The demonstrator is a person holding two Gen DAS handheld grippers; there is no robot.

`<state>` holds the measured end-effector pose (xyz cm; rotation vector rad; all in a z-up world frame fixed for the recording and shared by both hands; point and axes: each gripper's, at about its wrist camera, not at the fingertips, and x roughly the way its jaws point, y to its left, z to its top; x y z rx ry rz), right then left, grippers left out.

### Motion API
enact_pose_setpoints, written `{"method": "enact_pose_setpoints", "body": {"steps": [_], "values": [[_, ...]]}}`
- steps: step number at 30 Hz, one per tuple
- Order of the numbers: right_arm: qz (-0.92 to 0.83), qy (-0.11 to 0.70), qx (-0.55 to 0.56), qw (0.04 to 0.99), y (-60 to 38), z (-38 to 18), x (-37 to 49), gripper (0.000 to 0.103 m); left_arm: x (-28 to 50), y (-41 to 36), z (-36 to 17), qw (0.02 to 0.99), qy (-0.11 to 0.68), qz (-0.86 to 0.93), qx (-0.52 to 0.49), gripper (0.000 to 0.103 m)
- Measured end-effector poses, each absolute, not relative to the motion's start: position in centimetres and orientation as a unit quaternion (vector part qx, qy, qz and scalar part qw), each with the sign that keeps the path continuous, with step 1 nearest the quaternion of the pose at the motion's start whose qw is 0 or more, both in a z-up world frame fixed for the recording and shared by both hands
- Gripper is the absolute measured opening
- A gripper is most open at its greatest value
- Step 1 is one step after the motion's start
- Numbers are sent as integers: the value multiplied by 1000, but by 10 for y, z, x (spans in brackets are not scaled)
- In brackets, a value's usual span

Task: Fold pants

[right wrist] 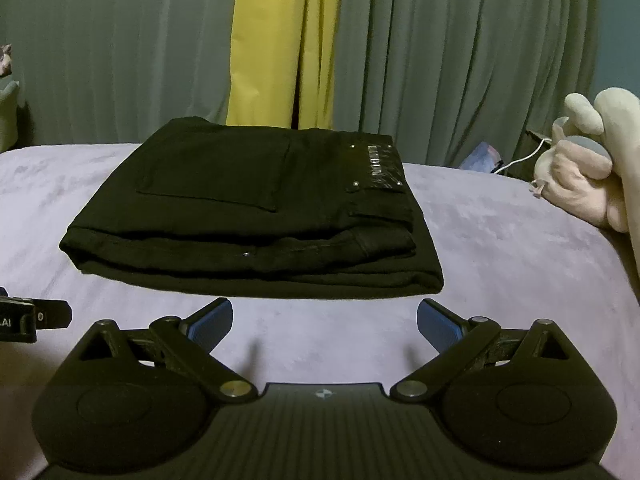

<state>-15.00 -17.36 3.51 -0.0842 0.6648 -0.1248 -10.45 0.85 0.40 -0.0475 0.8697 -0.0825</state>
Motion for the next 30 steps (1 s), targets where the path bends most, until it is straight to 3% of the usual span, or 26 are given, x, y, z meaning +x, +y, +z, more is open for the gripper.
{"method": "enact_pose_setpoints", "body": {"steps": [30], "values": [[-64, 329, -35, 942, -177, 34, -148, 99, -106, 5, 3, 904, 424, -43, -19, 100]]}}
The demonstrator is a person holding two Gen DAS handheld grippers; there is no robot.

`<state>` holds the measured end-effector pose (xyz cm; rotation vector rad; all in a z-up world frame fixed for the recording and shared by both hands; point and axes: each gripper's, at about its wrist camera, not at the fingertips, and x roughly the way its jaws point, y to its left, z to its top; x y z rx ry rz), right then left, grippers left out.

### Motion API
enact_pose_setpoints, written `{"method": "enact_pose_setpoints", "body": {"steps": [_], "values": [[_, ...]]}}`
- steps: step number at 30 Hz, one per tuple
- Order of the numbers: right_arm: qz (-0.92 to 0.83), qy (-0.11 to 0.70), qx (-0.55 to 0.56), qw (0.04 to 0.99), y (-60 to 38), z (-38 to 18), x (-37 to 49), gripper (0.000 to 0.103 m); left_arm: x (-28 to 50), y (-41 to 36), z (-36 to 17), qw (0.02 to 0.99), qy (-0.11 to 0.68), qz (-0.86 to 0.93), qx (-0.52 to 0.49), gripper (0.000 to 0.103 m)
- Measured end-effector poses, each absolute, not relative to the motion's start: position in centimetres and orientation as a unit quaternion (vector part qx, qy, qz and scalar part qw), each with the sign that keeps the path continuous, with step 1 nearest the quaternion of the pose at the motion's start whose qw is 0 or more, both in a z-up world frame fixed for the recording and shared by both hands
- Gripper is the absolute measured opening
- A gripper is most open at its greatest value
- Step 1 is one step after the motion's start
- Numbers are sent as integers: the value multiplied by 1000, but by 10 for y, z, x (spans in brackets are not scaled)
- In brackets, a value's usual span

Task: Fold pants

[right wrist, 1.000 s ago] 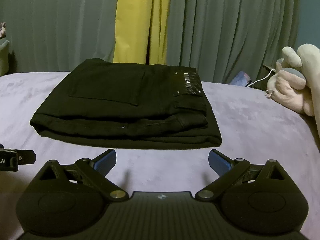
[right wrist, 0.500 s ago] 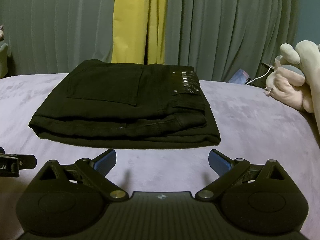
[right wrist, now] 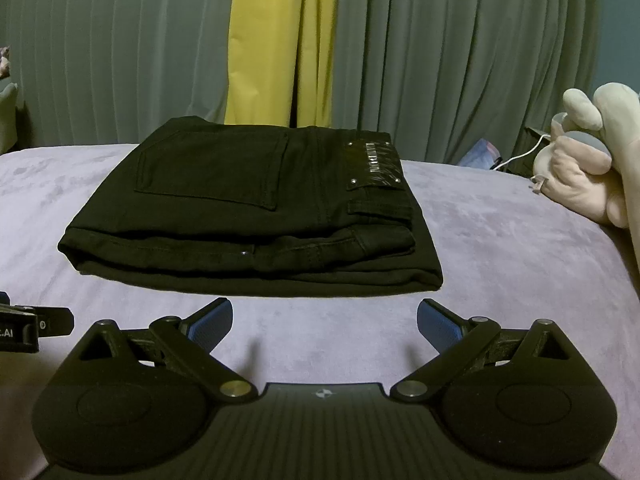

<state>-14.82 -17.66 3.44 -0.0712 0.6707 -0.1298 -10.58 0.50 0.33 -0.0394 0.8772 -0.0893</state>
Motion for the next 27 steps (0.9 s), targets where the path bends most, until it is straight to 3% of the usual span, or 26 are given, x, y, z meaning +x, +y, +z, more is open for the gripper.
{"method": "enact_pose_setpoints", "body": {"steps": [27], "values": [[-64, 329, -32, 942, -178, 35, -149, 99, -107, 4, 3, 904, 423, -52, -17, 100]]}}
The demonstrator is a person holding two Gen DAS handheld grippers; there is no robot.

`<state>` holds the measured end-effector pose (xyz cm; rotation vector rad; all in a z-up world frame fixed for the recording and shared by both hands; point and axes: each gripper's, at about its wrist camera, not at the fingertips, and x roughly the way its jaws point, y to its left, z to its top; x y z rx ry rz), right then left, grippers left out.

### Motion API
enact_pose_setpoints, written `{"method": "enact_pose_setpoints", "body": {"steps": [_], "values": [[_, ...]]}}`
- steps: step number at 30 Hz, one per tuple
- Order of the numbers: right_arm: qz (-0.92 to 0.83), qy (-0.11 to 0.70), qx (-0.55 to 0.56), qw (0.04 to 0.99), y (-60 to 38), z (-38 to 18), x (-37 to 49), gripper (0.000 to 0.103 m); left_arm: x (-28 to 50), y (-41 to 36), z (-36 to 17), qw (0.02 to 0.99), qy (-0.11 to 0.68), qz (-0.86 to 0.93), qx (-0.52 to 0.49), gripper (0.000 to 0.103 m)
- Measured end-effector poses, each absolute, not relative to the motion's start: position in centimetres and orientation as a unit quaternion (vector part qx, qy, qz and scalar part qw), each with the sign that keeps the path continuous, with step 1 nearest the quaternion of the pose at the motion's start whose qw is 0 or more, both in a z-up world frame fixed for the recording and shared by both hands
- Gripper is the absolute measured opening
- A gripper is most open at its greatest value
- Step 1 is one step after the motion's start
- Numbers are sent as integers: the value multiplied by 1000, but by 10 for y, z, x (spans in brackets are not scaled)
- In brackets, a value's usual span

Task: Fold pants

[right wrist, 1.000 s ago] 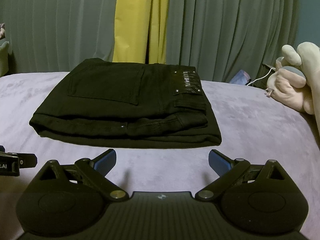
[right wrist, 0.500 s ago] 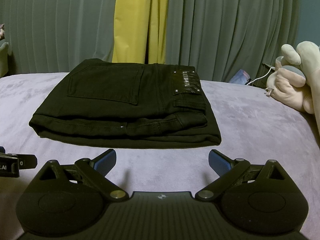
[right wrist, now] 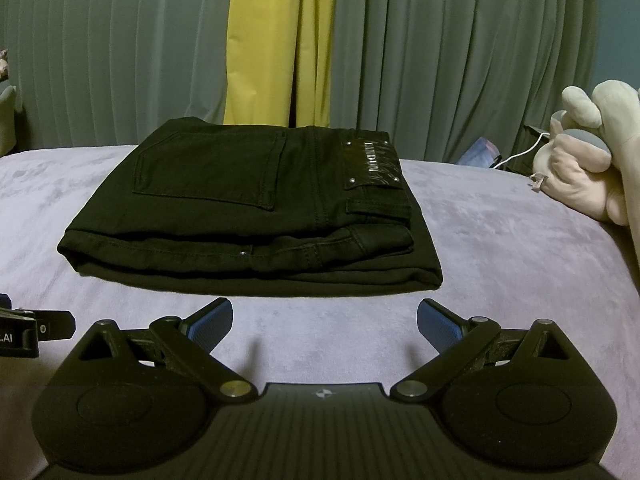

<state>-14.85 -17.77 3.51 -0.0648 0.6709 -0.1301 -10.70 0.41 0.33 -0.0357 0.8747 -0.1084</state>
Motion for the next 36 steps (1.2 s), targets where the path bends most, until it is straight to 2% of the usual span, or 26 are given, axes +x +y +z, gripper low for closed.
{"method": "enact_pose_setpoints", "body": {"steps": [36], "values": [[-62, 333, -30, 940, -179, 32, -148, 99, -106, 7, 4, 904, 422, -63, -29, 100]]}}
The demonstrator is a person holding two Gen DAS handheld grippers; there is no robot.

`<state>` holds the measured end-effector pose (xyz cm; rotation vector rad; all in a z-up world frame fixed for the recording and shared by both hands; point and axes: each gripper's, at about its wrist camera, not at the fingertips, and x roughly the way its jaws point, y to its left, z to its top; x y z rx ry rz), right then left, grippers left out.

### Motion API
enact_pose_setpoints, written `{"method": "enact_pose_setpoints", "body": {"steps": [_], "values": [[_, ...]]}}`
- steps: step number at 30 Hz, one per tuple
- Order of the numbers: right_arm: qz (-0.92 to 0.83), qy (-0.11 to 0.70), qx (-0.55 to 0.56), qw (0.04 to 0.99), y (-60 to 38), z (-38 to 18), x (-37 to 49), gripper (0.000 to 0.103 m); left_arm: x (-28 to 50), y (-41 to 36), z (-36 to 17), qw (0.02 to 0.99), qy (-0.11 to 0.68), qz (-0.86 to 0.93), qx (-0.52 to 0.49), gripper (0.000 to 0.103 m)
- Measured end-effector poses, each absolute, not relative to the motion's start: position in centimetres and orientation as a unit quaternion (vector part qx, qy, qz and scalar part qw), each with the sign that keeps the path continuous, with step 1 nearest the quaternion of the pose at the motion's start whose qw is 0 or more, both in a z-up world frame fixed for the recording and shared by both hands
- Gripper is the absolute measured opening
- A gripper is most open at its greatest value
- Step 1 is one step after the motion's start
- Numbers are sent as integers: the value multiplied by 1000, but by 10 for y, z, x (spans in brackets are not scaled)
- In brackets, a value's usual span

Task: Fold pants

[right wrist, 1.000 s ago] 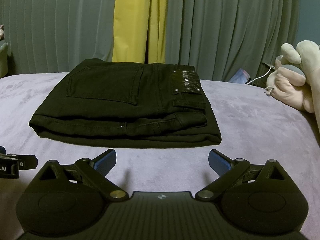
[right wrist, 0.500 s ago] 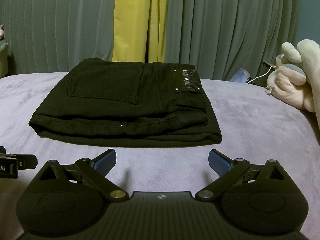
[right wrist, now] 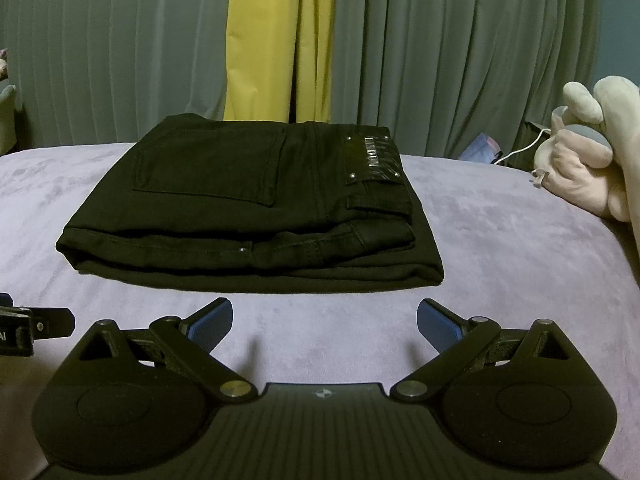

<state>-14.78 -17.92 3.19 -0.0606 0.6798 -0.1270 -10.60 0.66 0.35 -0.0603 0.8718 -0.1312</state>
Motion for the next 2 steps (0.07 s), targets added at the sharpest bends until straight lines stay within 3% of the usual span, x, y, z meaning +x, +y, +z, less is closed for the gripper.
{"method": "enact_pose_setpoints", "body": {"steps": [2], "values": [[-62, 334, -30, 940, -180, 31, -147, 99, -105, 6, 3, 903, 425, -65, -29, 100]]}}
